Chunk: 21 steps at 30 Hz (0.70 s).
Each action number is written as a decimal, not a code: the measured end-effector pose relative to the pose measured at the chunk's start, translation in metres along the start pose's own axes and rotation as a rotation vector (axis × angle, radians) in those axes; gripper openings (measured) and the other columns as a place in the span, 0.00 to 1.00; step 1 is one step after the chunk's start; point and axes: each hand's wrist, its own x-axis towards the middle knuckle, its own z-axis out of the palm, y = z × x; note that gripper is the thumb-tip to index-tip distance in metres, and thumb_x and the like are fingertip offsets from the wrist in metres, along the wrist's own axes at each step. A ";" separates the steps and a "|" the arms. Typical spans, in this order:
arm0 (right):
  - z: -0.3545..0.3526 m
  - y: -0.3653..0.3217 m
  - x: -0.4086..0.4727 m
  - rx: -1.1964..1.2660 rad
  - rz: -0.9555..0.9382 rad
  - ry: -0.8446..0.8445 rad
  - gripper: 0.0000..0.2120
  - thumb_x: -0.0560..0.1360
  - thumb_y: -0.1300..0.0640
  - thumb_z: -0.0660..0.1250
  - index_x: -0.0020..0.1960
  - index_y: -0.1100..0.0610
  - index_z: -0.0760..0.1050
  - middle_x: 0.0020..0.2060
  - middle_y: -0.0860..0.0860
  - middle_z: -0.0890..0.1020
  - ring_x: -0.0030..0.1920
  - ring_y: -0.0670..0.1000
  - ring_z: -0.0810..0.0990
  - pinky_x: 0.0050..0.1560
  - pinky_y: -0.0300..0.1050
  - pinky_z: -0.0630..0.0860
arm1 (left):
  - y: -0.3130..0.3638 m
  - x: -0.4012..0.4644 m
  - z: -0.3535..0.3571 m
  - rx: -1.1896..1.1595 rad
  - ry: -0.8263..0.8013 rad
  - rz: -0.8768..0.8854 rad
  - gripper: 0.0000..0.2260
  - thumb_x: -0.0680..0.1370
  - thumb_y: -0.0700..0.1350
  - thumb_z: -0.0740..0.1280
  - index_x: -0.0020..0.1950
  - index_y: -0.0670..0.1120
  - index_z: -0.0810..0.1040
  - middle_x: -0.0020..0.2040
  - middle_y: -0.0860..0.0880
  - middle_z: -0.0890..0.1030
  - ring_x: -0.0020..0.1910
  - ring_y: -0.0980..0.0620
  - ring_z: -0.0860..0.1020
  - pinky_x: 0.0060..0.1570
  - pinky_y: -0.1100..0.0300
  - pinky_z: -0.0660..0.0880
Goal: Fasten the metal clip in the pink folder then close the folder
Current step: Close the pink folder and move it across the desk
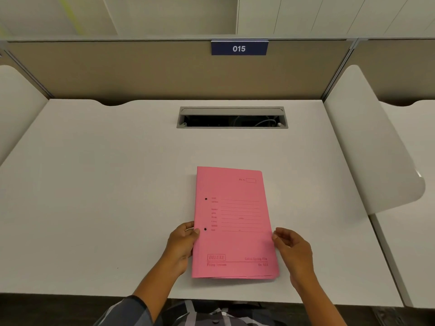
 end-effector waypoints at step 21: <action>0.057 -0.061 -0.036 0.437 0.125 -0.188 0.09 0.81 0.61 0.70 0.59 0.53 0.85 0.54 0.53 0.90 0.53 0.54 0.89 0.50 0.50 0.86 | 0.058 0.000 -0.080 -0.134 -0.085 0.137 0.07 0.85 0.46 0.66 0.62 0.52 0.82 0.51 0.46 0.90 0.50 0.43 0.89 0.42 0.49 0.86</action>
